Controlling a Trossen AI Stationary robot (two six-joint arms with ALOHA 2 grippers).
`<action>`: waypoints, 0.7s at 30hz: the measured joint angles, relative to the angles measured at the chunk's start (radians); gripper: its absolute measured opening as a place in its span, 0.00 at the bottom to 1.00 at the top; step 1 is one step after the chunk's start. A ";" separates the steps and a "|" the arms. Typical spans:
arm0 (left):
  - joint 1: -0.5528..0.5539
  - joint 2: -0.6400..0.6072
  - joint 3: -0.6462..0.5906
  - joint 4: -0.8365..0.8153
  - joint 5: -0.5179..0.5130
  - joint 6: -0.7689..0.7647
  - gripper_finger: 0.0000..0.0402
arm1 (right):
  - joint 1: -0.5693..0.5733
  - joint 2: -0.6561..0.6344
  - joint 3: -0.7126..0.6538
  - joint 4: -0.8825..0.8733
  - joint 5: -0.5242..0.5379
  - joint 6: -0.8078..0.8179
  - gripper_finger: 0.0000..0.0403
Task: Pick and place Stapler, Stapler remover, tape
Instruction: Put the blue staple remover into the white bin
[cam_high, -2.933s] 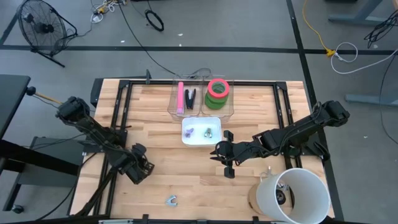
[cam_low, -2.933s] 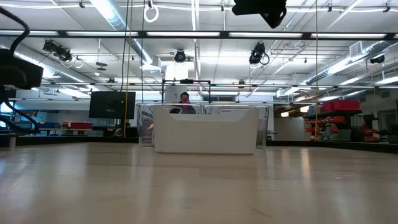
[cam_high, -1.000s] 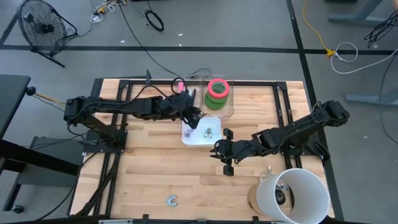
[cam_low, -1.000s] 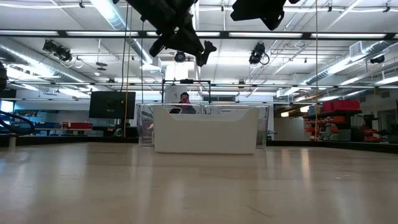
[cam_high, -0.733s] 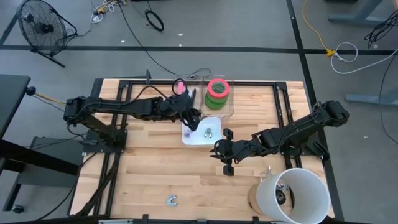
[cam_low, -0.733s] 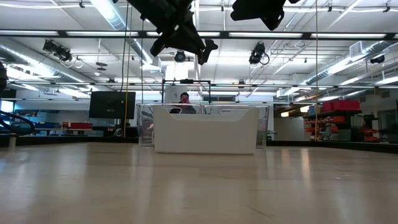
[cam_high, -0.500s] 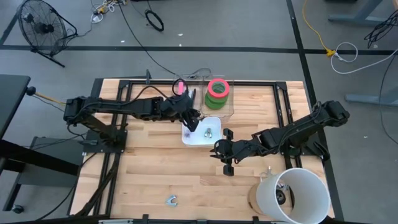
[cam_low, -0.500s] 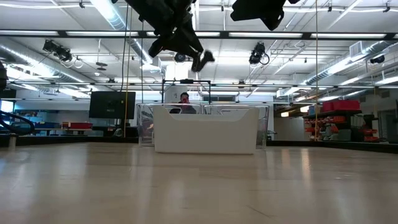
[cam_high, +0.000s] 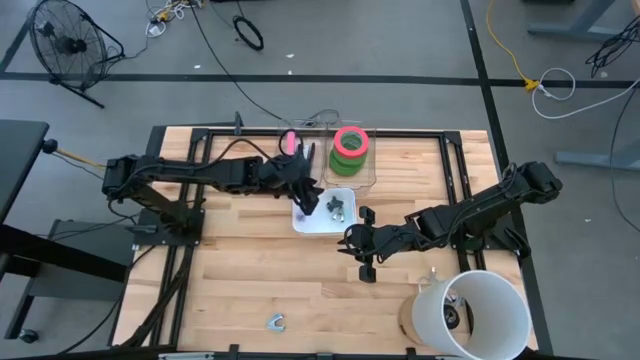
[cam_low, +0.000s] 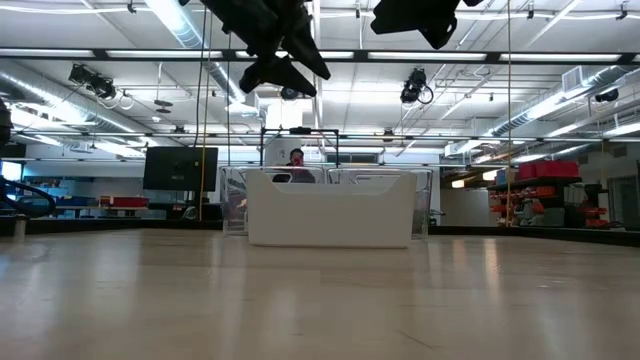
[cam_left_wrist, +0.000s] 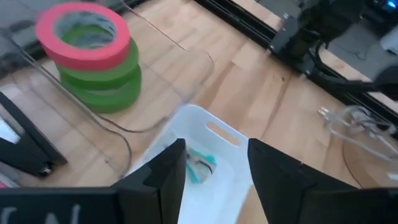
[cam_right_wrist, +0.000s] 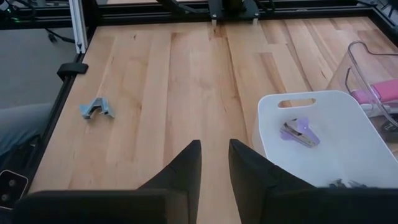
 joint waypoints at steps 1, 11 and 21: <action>0.000 0.000 0.000 -0.006 0.015 -0.001 0.44 | 0.000 0.000 0.000 0.000 0.000 0.000 0.20; -0.163 0.000 0.000 -0.241 0.187 -0.065 0.40 | 0.000 0.000 0.000 -0.041 0.000 0.008 0.20; -0.560 0.000 0.000 -0.281 0.022 -0.224 0.40 | 0.000 0.000 0.000 -0.047 0.000 0.028 0.20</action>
